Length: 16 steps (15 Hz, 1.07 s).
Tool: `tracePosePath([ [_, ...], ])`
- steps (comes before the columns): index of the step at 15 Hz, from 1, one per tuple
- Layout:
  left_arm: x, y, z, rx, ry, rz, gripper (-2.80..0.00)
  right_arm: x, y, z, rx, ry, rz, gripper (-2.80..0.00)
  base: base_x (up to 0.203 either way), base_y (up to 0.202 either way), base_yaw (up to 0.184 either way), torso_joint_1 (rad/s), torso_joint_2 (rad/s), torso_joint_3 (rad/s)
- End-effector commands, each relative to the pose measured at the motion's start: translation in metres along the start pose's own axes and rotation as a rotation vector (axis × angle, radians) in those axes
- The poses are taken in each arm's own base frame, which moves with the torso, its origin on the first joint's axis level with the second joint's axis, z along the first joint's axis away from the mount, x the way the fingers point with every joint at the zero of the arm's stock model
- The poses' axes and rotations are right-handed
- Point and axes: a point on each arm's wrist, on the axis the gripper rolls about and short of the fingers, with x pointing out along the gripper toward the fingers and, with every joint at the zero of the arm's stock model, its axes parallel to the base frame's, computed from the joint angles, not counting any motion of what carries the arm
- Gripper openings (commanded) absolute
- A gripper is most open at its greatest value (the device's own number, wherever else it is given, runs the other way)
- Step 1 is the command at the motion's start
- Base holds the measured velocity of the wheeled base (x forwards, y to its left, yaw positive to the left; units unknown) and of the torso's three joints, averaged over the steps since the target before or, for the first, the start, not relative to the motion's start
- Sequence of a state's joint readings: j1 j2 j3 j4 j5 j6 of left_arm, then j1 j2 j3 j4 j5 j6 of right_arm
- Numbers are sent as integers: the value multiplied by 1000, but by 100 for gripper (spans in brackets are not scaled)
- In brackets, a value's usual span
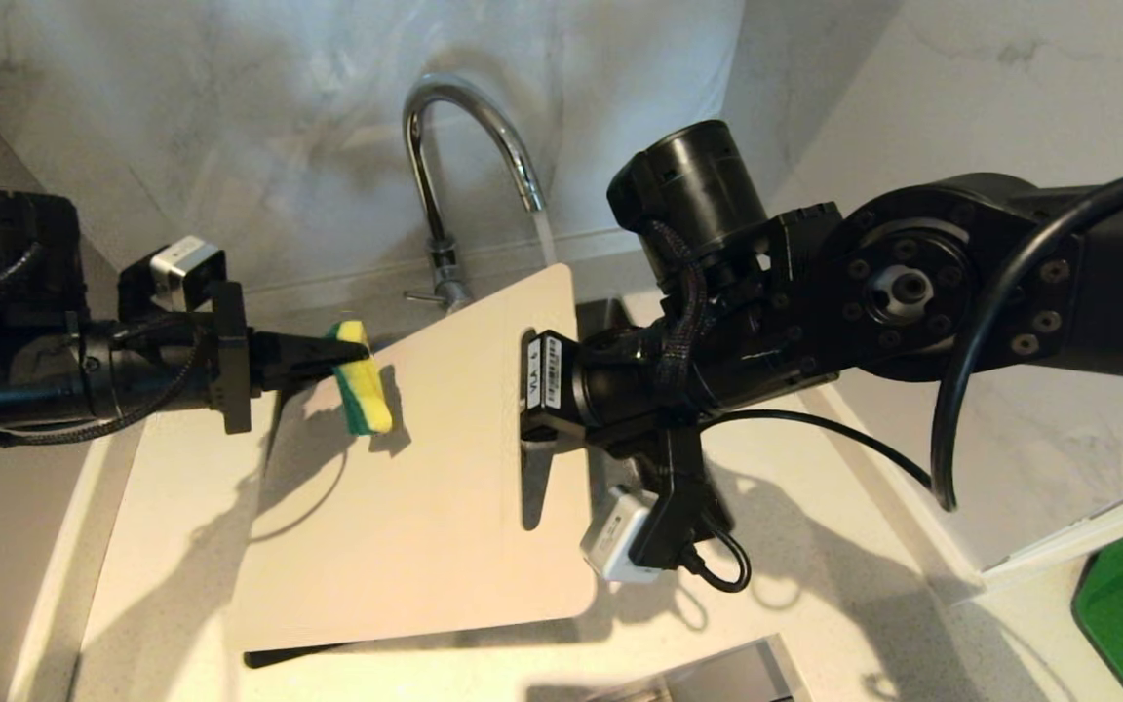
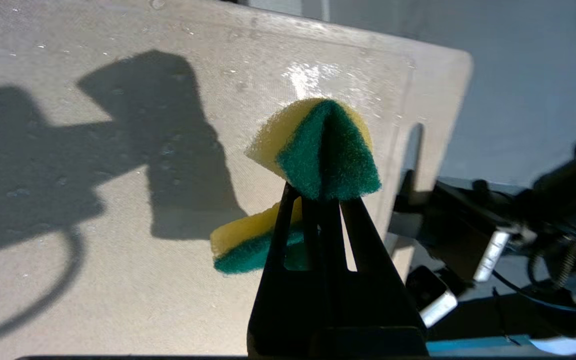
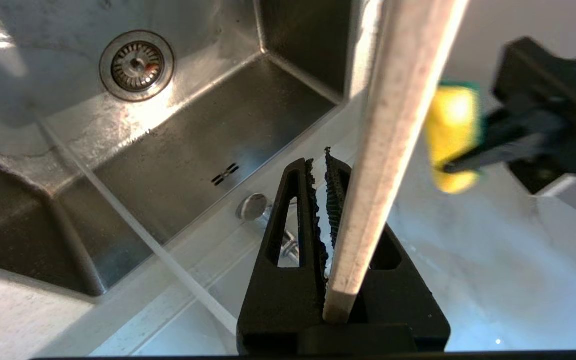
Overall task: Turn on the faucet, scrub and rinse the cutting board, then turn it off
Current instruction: Scrub the cutting board underwater
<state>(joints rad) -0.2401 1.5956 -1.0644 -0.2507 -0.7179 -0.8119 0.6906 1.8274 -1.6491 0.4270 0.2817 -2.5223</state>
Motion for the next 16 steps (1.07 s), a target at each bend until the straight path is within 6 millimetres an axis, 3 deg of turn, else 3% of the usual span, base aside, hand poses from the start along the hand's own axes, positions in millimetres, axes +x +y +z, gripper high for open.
tracePosePath([
  [1,14,15,-2,-33,28,27,-280,-1,-4,3,-14,-8,-12,-280,0,0,0,0,0,0],
  [8,34,42,-2,-62,42,78,-280,-15,-9,6,-16,6,-27,-280,0,0,0,0,0,0],
  [16,33,69,4,-43,29,127,-280,-22,-10,5,0,21,-34,-280,0,0,0,0,0,0],
])
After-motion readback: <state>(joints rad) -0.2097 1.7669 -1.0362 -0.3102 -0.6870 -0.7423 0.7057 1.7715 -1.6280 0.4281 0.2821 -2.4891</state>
